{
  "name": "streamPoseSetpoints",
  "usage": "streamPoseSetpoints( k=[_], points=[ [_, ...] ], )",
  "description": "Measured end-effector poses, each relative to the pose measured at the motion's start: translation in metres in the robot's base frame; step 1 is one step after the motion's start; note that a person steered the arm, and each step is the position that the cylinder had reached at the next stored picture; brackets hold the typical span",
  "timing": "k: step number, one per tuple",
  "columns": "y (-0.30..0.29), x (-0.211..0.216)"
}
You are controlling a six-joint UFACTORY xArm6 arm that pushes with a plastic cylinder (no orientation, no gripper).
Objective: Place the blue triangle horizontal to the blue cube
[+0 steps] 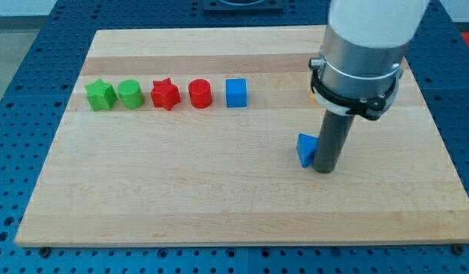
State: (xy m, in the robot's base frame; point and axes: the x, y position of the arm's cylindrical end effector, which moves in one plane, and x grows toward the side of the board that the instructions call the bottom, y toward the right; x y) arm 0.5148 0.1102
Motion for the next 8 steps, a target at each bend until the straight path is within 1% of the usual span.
streamPoseSetpoints(
  k=[1,2,3,5,8],
  points=[
    [-0.003,-0.022],
    [-0.02,-0.031],
    [-0.036,-0.023],
    [-0.073,-0.023],
    [-0.072,-0.074]
  ],
)
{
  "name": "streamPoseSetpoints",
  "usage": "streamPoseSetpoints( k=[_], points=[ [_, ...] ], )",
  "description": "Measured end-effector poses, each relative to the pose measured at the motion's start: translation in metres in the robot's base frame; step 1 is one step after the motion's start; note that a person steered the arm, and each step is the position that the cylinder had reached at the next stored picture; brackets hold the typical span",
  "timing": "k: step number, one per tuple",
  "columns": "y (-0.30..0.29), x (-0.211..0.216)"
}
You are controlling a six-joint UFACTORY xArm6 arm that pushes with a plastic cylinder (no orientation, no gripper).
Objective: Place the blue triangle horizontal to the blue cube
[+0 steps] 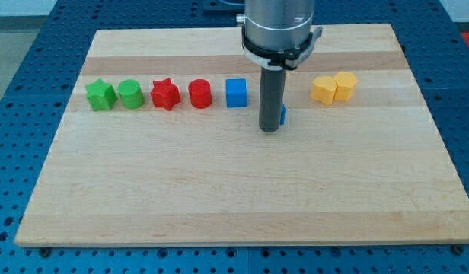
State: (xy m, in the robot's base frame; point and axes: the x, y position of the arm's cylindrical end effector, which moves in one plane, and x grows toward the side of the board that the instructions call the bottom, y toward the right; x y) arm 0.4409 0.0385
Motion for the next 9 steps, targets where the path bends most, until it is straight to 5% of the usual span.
streamPoseSetpoints(
  k=[9],
  points=[
    [0.001,-0.029]
  ],
)
